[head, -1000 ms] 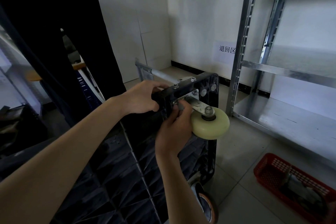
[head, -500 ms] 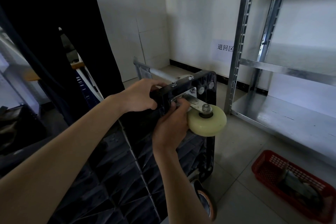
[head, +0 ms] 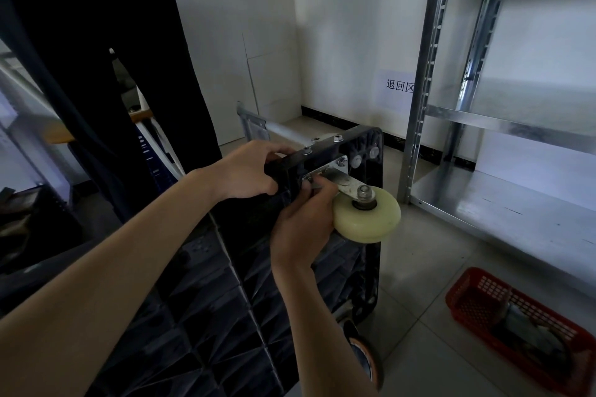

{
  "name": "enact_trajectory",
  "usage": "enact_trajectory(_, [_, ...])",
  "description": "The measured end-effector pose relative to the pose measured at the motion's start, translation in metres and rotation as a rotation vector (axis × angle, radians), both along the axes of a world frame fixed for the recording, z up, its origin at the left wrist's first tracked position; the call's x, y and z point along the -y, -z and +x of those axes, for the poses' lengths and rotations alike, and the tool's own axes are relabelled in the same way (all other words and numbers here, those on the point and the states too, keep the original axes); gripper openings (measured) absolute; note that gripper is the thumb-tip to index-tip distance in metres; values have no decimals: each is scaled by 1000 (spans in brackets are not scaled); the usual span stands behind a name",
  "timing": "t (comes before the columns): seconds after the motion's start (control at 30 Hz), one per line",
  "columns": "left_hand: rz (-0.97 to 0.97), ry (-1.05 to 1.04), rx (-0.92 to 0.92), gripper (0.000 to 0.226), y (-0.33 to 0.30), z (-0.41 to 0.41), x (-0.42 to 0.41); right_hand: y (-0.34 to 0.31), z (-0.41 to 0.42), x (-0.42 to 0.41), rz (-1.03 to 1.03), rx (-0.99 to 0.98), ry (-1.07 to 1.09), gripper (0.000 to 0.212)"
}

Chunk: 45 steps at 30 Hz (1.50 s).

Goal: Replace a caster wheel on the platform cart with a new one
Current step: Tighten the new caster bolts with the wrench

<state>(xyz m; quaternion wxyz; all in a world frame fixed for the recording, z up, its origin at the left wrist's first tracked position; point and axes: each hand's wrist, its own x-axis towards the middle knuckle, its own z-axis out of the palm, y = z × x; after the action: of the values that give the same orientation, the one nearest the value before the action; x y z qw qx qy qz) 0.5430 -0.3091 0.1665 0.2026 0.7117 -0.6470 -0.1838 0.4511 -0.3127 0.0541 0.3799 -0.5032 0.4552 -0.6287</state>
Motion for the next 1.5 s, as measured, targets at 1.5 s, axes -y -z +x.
enact_trajectory(1.5, [-316, -70, 56, 39, 237, -129, -97, 146, -290, 27, -726, -1260, -462, 18])
